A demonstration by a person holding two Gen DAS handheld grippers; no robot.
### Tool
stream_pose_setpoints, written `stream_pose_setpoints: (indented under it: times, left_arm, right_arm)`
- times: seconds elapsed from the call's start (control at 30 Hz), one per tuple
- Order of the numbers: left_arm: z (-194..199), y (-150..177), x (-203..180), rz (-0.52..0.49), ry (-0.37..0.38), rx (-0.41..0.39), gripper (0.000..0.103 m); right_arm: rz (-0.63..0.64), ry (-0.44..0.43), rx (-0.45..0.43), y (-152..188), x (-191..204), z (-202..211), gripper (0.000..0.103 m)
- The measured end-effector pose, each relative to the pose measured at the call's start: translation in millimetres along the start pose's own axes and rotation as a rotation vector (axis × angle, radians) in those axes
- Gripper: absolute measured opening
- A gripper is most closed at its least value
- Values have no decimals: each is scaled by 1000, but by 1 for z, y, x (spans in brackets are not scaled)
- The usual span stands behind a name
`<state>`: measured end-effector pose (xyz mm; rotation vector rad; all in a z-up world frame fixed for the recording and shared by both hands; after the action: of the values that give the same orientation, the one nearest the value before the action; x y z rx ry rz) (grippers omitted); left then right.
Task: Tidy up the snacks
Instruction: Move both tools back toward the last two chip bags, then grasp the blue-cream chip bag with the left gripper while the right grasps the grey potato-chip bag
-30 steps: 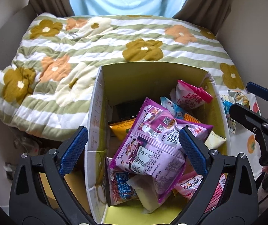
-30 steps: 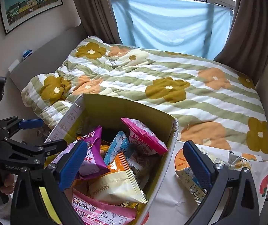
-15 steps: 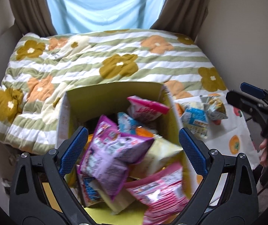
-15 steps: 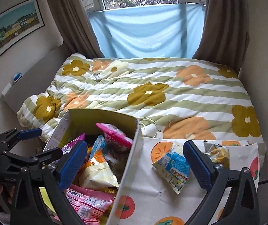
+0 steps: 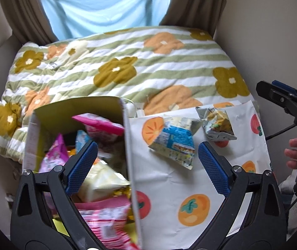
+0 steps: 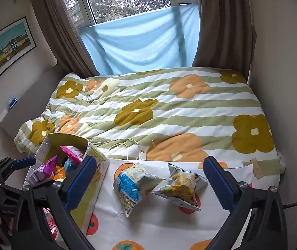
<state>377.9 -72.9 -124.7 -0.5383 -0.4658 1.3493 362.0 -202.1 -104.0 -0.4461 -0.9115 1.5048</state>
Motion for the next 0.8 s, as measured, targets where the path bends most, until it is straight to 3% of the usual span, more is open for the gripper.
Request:
stream_pose_setpoints:
  times: [0.1,0.17,0.23,0.3,0.57,0.8]
  left_arm:
    - [-28,1,-25,-38,-13,46,97]
    - [-47,4,-36,-67,-18,89,97]
    - [-72,6,-45,-99,-16,146,97]
    - [-97,7,-54,-131,-7,216,97]
    - [-171,18,-76,-275,-3,369,97]
    - [-211,29,-75,-309,30,448,97]
  right_arm:
    - [-8,-22,58,7,-26,-13,102]
    - [-28,-49,170,17,-42,-29,102]
    - [-61,-67,222,28,-55,-41,102]
    - [-101,-73,245,39,-68,-50,102]
    - [-356,-88,321,76,-96,-100,102]
    - [-417,-49,390,95,-100,-134,102]
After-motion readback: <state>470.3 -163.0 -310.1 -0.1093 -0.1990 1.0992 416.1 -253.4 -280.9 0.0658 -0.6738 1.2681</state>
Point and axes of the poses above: each gripper's, at about its wrist camera, not at the fingertips, and z roughly against the way its jaws point, x to its left, y to its underside, the point moved 5 cm from there along -z, roughly the way its jaws point, and after that the axes turned 8 degrees about -x, right-handed, at the moved point
